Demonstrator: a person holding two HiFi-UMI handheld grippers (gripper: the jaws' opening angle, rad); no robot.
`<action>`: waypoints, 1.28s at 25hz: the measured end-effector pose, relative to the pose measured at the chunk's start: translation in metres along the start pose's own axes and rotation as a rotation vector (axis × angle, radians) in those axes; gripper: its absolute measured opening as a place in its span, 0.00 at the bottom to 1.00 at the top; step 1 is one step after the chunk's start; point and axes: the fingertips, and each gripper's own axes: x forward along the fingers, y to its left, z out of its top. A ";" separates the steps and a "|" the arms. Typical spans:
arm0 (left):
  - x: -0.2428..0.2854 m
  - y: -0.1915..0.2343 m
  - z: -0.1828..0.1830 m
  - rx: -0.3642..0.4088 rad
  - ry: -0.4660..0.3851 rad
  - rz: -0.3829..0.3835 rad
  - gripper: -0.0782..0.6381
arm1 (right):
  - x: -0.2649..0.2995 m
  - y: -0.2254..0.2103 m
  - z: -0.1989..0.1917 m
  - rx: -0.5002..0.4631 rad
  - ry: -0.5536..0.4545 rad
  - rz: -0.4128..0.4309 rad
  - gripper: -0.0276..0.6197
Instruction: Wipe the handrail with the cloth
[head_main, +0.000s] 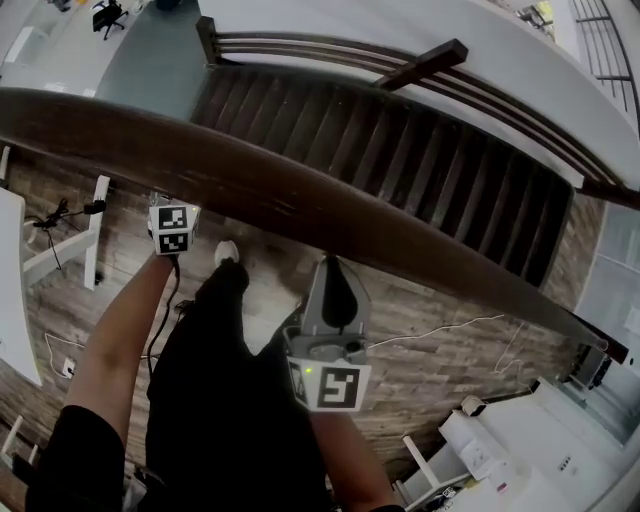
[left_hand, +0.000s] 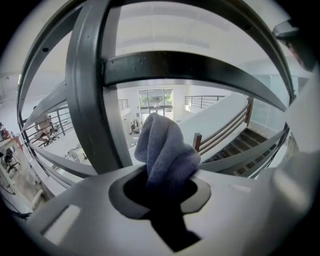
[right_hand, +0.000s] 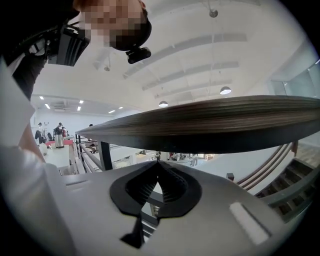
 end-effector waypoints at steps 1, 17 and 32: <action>0.003 -0.001 0.001 -0.010 0.004 0.002 0.22 | -0.001 -0.004 0.000 0.002 -0.001 -0.011 0.05; 0.019 -0.040 -0.001 0.082 0.004 -0.016 0.22 | -0.021 -0.039 -0.020 0.025 0.004 -0.026 0.05; 0.028 -0.105 0.003 0.102 0.020 -0.039 0.22 | -0.066 -0.085 -0.030 0.069 -0.014 -0.083 0.05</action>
